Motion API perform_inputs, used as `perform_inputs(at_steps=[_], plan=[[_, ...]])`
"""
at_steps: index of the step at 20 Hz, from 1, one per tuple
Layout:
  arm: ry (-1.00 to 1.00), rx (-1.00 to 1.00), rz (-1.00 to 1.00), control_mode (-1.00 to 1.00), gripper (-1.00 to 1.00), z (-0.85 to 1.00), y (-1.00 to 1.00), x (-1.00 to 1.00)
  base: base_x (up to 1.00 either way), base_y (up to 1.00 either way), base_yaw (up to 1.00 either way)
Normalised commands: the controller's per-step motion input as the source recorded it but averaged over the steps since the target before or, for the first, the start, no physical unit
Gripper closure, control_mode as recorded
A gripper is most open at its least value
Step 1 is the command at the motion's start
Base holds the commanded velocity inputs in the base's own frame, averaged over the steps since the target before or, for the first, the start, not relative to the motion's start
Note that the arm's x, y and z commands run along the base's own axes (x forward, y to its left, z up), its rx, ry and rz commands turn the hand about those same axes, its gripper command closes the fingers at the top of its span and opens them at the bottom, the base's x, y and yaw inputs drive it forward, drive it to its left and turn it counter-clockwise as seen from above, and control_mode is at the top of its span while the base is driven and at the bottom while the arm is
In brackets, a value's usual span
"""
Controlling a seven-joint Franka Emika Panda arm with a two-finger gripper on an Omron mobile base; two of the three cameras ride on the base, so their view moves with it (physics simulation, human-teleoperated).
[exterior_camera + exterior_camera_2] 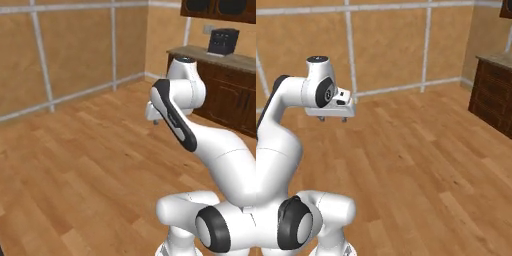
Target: Gather all objects into one cabinet and sort the glasses and bowls to opposite sides.
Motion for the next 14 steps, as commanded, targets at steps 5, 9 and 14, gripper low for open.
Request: perform_inputs(at_steps=[5, 9, 14], plan=[[0.00, 0.00, 0.00, 1.00, -1.00, 0.00, 0.00, 0.00, 0.12, 0.00, -0.45], [0.00, 0.00, 0.00, 1.00, -1.00, 0.00, 0.00, 0.00, 0.19, 0.00, -0.44], [0.00, 0.00, 0.00, 1.00, -1.00, 0.00, 0.00, 0.00, 0.75, 0.00, -0.36]])
